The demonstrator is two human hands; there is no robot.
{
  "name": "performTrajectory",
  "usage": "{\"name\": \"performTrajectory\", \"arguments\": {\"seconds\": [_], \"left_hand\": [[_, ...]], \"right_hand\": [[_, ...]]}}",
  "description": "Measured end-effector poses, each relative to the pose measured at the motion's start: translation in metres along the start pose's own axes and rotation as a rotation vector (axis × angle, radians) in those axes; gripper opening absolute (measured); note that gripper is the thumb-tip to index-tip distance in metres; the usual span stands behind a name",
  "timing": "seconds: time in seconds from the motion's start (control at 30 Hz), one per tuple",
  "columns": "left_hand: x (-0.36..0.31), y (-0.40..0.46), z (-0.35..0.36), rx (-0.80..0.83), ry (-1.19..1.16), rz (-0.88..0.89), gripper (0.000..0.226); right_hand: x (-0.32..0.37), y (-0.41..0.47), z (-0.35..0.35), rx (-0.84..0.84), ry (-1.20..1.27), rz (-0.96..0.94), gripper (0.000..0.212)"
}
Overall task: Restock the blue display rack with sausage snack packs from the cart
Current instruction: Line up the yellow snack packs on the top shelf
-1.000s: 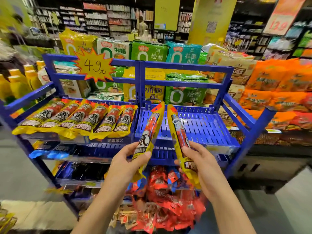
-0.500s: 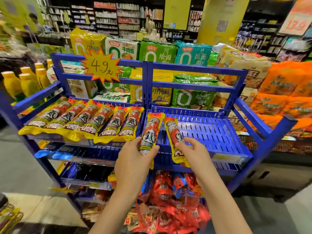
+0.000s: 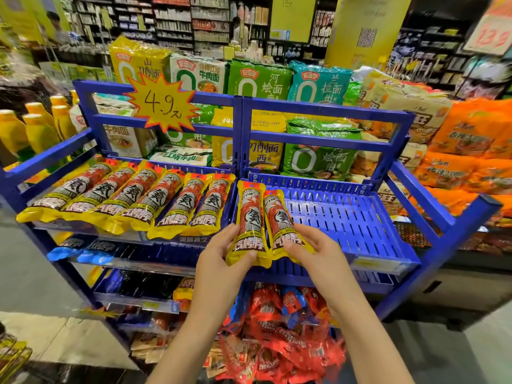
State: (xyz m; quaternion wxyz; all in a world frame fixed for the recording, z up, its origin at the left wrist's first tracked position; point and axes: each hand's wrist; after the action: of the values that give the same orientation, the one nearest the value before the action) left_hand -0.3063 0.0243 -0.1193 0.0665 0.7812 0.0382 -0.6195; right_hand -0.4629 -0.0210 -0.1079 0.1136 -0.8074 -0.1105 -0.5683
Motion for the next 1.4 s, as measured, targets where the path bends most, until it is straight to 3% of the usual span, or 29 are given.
{"name": "performTrajectory", "arguments": {"seconds": [0.17,0.47,0.73,0.83,0.97,1.1,1.23,1.33,1.4], "left_hand": [[0.010,0.007,0.001,-0.144,0.071,-0.006,0.043],[0.012,0.018,0.014,-0.338,0.313,0.024,0.038],[0.012,0.004,0.008,-0.293,0.177,-0.048,0.045],[0.015,-0.015,-0.007,-0.261,0.159,-0.078,0.039],[0.022,-0.048,-0.044,-0.318,0.195,-0.112,0.038],[0.045,-0.098,-0.094,-0.450,0.458,-0.219,0.050],[0.085,-0.161,-0.141,-0.443,0.717,-0.462,0.064],[0.114,-0.212,-0.165,-0.414,0.706,-0.614,0.056],[0.128,-0.245,-0.180,-0.424,0.652,-0.692,0.041]], "right_hand": [[-0.004,0.005,0.000,-0.008,-0.172,-0.013,0.052],[-0.007,0.020,0.010,-0.030,-0.250,0.005,0.053],[-0.005,0.015,0.009,-0.050,-0.238,0.001,0.054],[0.002,0.006,0.008,-0.144,-0.343,-0.086,0.050],[0.024,-0.010,0.034,-0.184,-0.471,-0.346,0.044],[0.039,-0.025,0.097,0.024,-0.499,-0.593,0.042],[0.022,-0.036,0.182,0.349,-0.551,-0.641,0.046],[-0.008,-0.048,0.244,0.593,-0.660,-0.565,0.047],[-0.023,-0.059,0.285,0.735,-0.754,-0.523,0.062]]}}
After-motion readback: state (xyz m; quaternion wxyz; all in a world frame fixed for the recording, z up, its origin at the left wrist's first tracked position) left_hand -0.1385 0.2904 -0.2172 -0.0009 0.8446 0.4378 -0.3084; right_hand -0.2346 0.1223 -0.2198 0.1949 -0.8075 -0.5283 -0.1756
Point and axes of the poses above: each hand's wrist, its own y-axis towards the middle knuckle, its own z-axis out of the palm, x = y × z, and after that the axes turned 12 degrees about x, right-handed
